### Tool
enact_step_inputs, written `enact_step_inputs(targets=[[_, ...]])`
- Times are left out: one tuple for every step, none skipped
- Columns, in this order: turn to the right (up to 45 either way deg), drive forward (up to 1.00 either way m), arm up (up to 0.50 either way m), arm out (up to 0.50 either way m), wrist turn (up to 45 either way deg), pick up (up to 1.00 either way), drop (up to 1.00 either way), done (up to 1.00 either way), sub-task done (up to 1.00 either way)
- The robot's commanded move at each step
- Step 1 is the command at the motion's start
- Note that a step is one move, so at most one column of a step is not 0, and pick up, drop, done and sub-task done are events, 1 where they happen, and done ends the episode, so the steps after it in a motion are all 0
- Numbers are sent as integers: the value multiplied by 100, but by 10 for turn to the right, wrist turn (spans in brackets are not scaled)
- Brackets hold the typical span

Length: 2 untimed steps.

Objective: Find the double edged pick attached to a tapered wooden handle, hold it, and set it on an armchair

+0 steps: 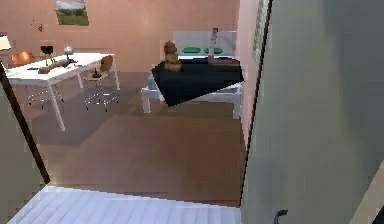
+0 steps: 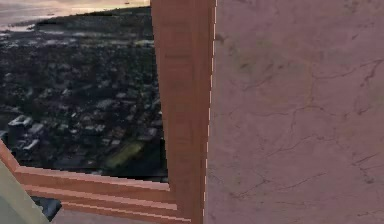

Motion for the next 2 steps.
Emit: enact_step_inputs(targets=[[-450,0,0,0,0,0,0,0,0],[-360,0,0,0,0,0,0,0,0]])
